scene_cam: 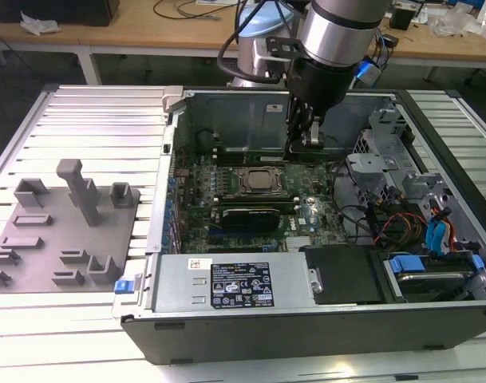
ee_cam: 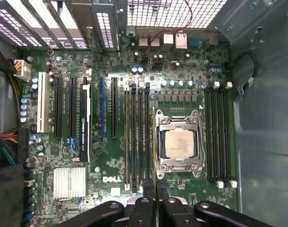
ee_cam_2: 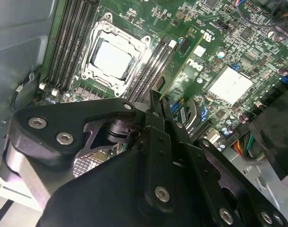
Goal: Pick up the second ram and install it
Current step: 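Insert the second ram into the second slot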
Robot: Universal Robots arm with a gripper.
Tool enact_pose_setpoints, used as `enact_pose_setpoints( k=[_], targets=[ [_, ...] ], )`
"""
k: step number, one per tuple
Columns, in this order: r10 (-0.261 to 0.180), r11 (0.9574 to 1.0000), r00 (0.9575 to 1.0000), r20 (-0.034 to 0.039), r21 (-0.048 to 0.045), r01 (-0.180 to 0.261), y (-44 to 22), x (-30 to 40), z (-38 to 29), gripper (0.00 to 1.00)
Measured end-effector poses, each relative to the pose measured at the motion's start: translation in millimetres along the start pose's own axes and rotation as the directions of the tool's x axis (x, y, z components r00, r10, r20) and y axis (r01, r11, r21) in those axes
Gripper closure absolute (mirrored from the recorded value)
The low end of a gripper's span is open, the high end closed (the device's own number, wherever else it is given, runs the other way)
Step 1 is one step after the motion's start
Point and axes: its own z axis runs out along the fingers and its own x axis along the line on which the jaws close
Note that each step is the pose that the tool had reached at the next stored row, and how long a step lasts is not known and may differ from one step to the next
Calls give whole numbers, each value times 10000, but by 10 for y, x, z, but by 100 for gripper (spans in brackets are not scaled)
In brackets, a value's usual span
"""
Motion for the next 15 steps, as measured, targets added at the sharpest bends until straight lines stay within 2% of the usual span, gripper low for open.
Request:
enact_pose_setpoints(
  k=[5, 15],
  targets=[
    [0, 10000, 10000, 1, 0, 0, 0, 4, 59, 87],
    [1, 10000, 10000, 1, 0, -1, -4, 9, 133, 87]
  ],
)
